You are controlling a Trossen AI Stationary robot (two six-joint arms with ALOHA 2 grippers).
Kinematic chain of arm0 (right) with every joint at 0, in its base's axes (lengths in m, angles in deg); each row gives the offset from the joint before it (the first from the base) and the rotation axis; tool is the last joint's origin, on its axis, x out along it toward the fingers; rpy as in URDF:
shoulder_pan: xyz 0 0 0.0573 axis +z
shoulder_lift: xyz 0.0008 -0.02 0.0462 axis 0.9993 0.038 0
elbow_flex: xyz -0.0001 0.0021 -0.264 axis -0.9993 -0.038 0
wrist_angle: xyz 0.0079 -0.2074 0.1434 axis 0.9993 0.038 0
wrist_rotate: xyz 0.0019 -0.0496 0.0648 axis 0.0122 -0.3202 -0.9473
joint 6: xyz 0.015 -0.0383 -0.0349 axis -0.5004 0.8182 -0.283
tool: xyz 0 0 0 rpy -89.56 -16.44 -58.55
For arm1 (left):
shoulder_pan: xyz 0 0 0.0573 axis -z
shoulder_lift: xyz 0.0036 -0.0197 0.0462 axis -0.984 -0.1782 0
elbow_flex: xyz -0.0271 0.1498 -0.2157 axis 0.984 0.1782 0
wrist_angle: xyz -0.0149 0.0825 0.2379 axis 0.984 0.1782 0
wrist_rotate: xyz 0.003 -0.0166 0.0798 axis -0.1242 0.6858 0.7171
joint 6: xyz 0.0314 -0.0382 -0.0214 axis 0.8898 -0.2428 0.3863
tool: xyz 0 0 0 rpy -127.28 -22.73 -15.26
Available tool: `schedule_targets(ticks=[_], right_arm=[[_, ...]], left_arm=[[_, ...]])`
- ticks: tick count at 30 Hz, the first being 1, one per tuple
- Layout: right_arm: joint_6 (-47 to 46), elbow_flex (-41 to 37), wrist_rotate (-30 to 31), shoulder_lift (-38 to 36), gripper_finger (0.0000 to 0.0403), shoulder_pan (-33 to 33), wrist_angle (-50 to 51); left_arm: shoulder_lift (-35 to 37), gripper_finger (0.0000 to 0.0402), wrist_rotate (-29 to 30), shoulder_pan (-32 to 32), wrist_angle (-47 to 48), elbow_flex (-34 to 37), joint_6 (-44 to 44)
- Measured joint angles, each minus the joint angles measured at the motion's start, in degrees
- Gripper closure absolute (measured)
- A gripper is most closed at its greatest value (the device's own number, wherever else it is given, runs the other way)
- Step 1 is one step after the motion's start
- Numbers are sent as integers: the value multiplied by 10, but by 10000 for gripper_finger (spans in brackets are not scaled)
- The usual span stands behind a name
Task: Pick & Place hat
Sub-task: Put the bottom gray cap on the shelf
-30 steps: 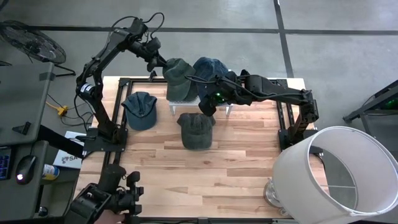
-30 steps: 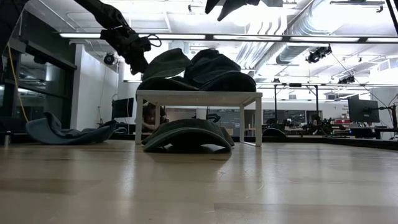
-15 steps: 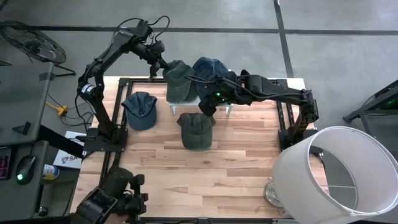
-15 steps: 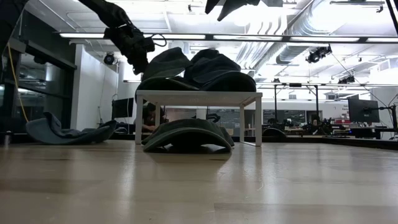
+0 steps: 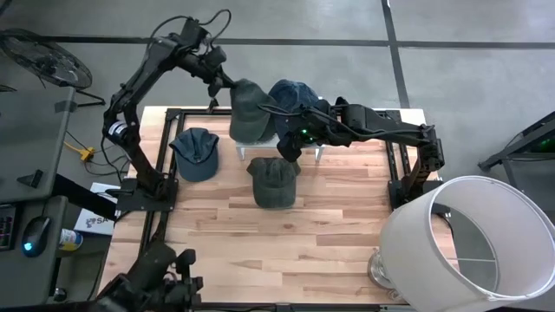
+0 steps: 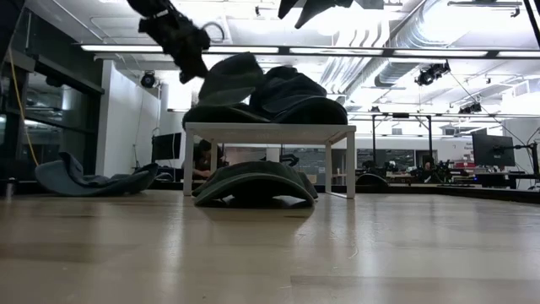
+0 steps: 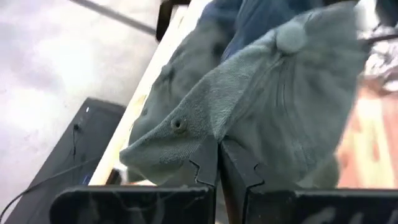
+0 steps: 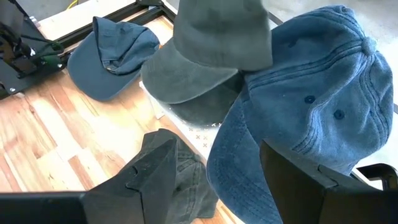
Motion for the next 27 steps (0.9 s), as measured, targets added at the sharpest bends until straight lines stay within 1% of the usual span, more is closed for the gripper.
schedule_targets(ticks=[3,6,10,14,16,18,22,27], right_arm=[[1,0,0,0,181,0,-12],[28,0,0,0,181,0,-44],[121,0,0,0,181,0,-119],[227,0,0,0,181,-2,-195],[252,0,-4,0,181,-8,-223],[256,0,-12,3,181,-19,-236],[225,0,-17,14,181,-53,-230],[200,0,-88,33,181,-94,-226]], left_arm=[[10,400,-6,17,1,-16,-45],[13,400,-3,39,-4,-23,-90],[14,401,7,70,-20,-24,-113],[14,401,64,97,-35,-24,-124],[14,401,73,101,-40,-24,-125],[14,401,74,102,-43,-24,-130],[14,401,83,101,-46,-24,-135],[14,401,96,101,-47,-24,-135]])
